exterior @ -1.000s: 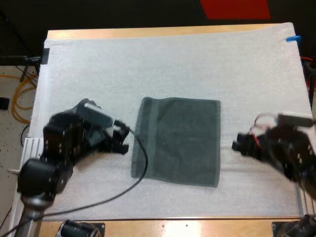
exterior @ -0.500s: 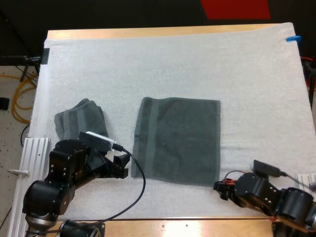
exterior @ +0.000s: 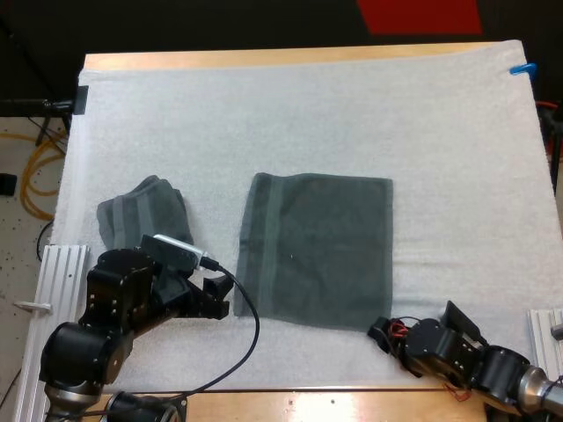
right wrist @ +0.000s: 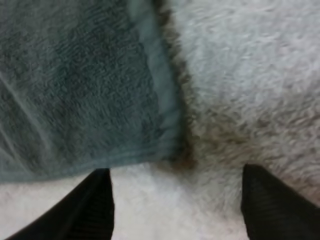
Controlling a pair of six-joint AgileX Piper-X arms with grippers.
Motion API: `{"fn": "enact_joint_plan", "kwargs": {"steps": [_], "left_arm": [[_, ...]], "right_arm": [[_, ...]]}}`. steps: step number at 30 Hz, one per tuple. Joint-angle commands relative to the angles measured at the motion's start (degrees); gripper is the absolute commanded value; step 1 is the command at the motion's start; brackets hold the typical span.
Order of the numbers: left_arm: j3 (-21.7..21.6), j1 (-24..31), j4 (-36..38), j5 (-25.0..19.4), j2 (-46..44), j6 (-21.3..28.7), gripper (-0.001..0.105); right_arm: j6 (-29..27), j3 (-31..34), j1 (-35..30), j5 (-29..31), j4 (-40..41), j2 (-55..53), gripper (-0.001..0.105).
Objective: Pick towel from pile fold and stack
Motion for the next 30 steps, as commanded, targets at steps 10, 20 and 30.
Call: {"fn": "enact_joint_plan", "kwargs": {"steps": [10, 20, 30], "left_arm": [[-0.10, -0.22, -0.33, 0.57, -0.32, -0.47, 0.067], [-0.10, -0.22, -0.33, 0.57, -0.32, -0.47, 0.067], [-0.10, -0.22, -0.33, 0.57, -0.32, -0.47, 0.067]], "right_arm": [[0.66, 0.90, 0.09, 3.58, -7.45, 6.13, 0.047], [0.43, 0.90, 0.09, 9.58, -6.69, 6.14, 0.047], [0.01, 0.90, -1.35, 9.13, -6.72, 6.14, 0.045]]}}
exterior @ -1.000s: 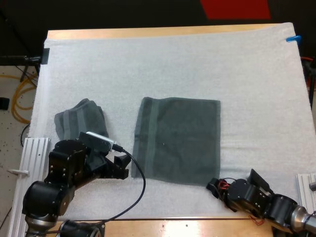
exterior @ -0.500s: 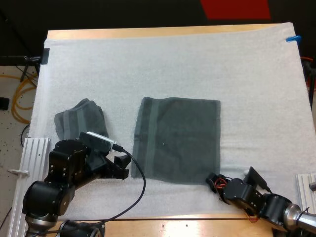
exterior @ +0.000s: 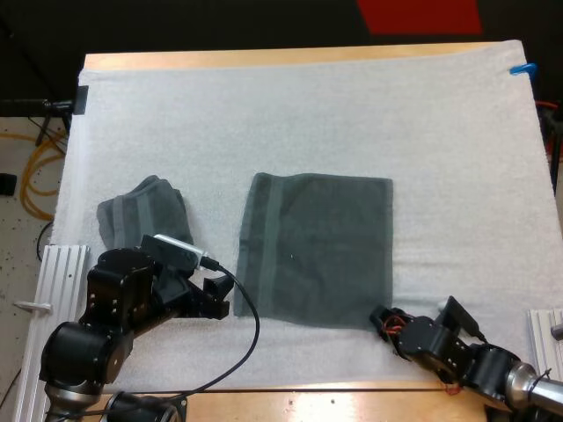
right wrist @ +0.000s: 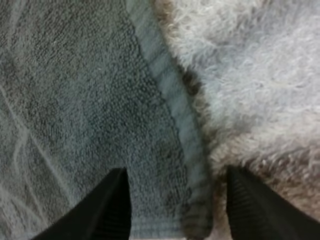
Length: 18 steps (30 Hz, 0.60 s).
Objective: Pick towel from pile fold and stack
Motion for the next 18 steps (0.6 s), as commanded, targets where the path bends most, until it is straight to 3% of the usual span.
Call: {"fn": "enact_joint_plan", "kwargs": {"steps": [1, 4, 9, 16, 18], "left_arm": [[-0.10, -0.22, -0.33, 0.43, -0.32, -0.47, 0.067], [-0.10, -0.22, -0.33, 0.43, -0.32, -0.47, 0.067], [-0.10, -0.22, -0.33, 0.43, -0.32, -0.47, 0.067], [-0.10, -0.22, -0.47, 0.43, -0.32, -0.47, 0.067], [-0.10, -0.22, -0.47, 0.43, -0.32, -0.47, 0.067]], "right_arm": [[-0.81, 0.37, -1.39, -0.44, 1.30, 0.55, 0.040], [-0.80, 0.37, -4.18, -1.64, 1.30, 0.55, 0.022], [-2.34, 0.37, -6.89, -6.79, 1.25, 0.55, 0.002], [-3.84, 0.37, -6.97, -9.18, 0.94, 0.55, 0.000], [-4.56, 0.37, -6.97, -10.86, 0.94, 0.55, 0.004]]}}
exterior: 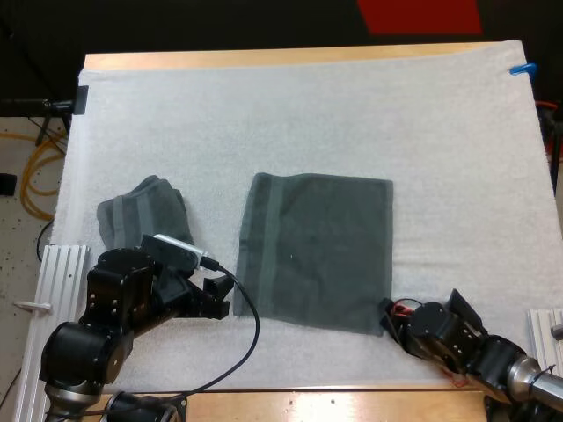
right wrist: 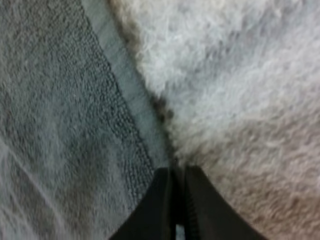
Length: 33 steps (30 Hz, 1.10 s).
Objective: Pick towel from pile fold and stack
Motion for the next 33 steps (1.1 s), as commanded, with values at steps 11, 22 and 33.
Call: {"fn": "enact_joint_plan", "kwargs": {"steps": [11, 22, 33], "left_arm": [[-0.10, -0.22, -0.88, 0.43, -0.32, -0.06, 0.067], [-0.10, -0.22, -1.04, 0.43, -0.32, -0.06, 0.067], [-0.10, -5.56, -1.35, 2.60, 2.20, -0.06, 0.067]], "right_arm": [[-4.98, 0.31, -0.29, -4.62, -1.76, 0.28, 0.069], [-4.97, 0.31, -0.29, -4.01, -4.26, 3.69, 0.027], [-14.77, -1.92, -0.29, -5.94, -0.85, 0.95, 0.000]]}}
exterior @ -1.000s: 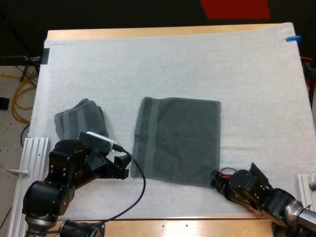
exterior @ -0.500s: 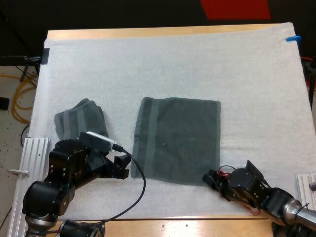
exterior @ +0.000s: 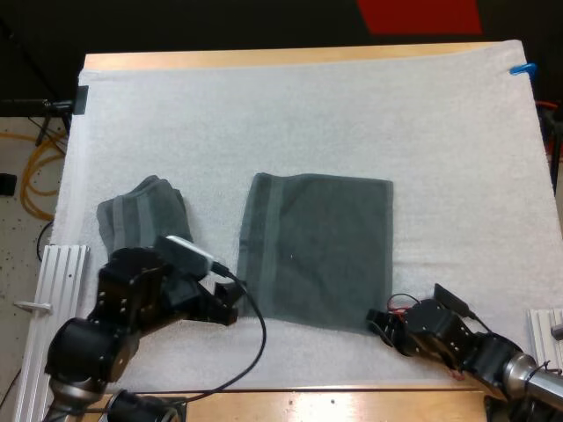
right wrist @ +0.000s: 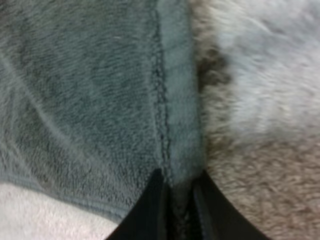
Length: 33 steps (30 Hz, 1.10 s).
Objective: Pick towel from pile fold and stack
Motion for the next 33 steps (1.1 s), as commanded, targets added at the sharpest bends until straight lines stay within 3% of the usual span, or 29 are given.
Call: {"fn": "enact_joint_plan", "kwargs": {"steps": [1, 7, 14, 20, 33], "left_arm": [[-0.10, -2.33, -0.65, 0.62, 1.48, -0.18, 0.067], [-0.10, -7.91, -3.16, 0.13, 10.29, -4.91, 0.067], [-0.10, -8.71, -6.62, 0.04, 23.97, -6.17, 0.067], [-0.10, -8.71, -6.04, -4.76, 33.48, -6.69, 0.067], [2.00, -8.71, -6.64, -1.07, 41.73, -6.59, 0.059]], "right_arm": [[-3.08, -1.66, -0.29, -0.22, 3.02, -1.07, 0.000], [-9.88, -7.10, -0.29, 3.89, 17.70, -2.25, 0.000], [-12.30, -7.73, -0.29, 3.65, 19.65, -2.25, 0.000], [-12.30, -7.73, -0.29, 3.65, 21.67, -2.25, 0.000], [-12.30, -7.73, -0.29, 3.65, 21.66, -2.25, 0.000]]}}
